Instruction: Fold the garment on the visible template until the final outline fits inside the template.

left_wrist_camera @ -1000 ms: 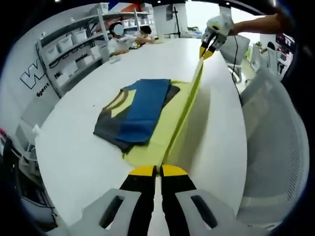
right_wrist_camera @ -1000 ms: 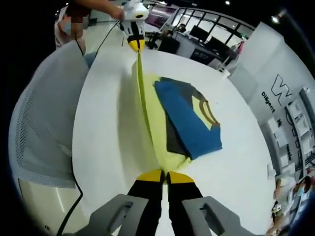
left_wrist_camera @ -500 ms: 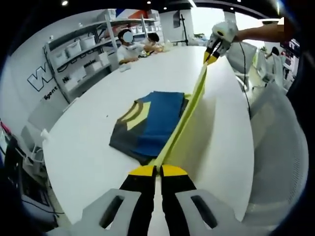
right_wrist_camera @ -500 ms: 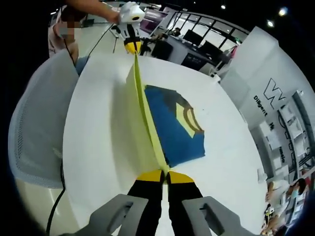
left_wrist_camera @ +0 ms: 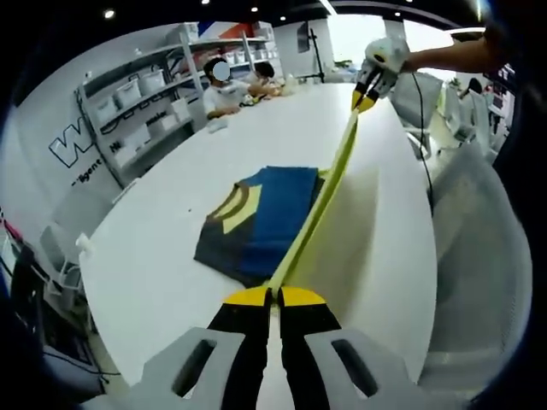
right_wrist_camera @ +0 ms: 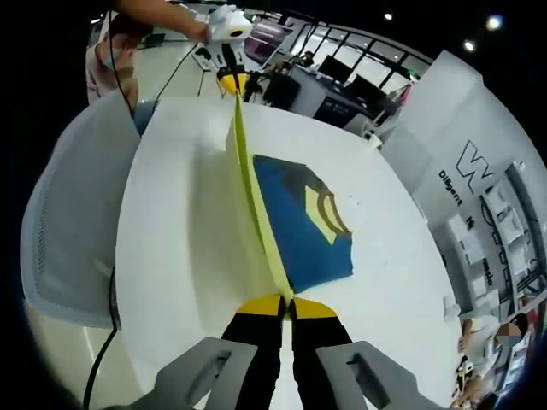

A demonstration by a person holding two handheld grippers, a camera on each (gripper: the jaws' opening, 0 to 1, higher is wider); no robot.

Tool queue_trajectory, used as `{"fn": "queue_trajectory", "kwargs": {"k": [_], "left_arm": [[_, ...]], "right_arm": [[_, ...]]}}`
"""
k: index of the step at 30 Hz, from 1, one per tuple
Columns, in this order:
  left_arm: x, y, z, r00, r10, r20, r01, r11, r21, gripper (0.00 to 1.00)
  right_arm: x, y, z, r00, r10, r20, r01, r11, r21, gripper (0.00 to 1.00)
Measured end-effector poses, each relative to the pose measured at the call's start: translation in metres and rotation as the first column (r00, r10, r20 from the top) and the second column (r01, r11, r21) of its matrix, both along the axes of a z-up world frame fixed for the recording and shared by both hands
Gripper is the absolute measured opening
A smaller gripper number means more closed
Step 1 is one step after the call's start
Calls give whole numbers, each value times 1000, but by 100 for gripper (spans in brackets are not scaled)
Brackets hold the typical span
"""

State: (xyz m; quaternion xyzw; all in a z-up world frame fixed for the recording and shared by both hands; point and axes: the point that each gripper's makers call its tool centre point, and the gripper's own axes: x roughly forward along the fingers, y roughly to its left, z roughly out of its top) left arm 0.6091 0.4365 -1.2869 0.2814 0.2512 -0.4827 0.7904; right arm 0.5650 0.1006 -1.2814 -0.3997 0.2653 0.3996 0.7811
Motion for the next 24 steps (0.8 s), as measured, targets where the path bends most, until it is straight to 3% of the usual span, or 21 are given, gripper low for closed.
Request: {"fn": "queue_trajectory", "kwargs": {"k": [14,24], "left_arm": [[15,-2,34,996,1,91,0,1000,-14,3],[36,-7,44,992,4,126,-2,1000,-15,3]], "right_arm": [[13,2,33,998,2,68,-1,1000,-9,0],[35,-1,39,996,-17,87,18,1000,-10,0]]}}
